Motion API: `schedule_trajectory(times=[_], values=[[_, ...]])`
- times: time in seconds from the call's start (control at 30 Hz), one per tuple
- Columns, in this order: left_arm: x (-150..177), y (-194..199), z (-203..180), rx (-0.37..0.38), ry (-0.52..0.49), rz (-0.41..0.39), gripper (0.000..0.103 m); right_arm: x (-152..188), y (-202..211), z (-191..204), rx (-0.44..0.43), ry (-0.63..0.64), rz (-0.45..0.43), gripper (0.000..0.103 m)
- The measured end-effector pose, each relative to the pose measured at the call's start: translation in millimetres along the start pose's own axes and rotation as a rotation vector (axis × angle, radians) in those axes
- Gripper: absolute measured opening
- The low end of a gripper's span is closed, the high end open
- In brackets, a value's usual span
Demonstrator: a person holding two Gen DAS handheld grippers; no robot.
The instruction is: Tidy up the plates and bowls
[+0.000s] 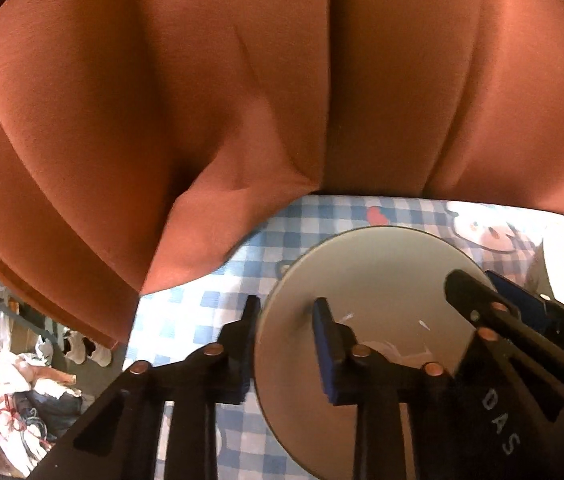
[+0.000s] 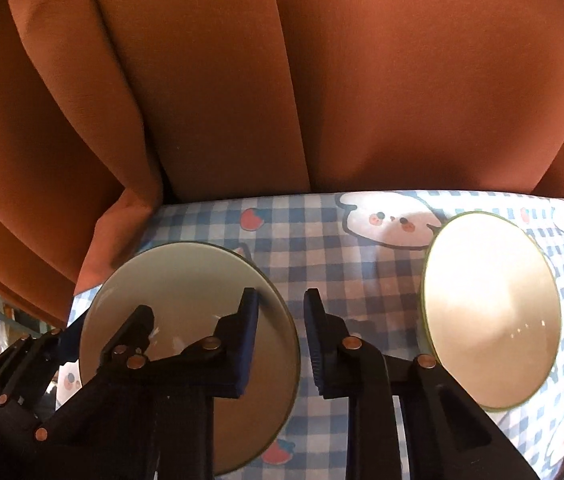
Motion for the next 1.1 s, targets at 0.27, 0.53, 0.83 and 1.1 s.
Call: schedule_trajectory(times=[0.27, 0.53, 0.83, 1.1], values=[[1.0, -0.3, 0.7, 0.014, 0.017, 0.027, 0.023, -2.4, 1.4, 1.7, -0.005, 0.016, 0.009, 0.024], [3.1, 19.9, 0.3, 0.02, 0.009, 0.013, 0.023, -0.8, 17.6, 2.9, 0.0, 0.023, -0.001, 0.024], [11.4, 62.3, 1.2, 0.036, -0.002, -0.018, 0.023, 11.4, 63.9, 3.8, 0.013, 0.015, -0.036, 0.024], [26.8, 110.5, -3.5, 0.061, -0.028, -0.056, 0.022, 28.9, 115.0, -0.2, 0.03, -0.003, -0.076, 0.024]])
Point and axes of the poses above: each gripper's, at about its wrist camera, not at the fingertips, and y roughly against the way its jaws point, z to its left, x to its underside, the point moved 3 cm from there along -y, roughly the way its jaws point, and after that the axes turned 10 degrees about -y, right-handed, at the moved point
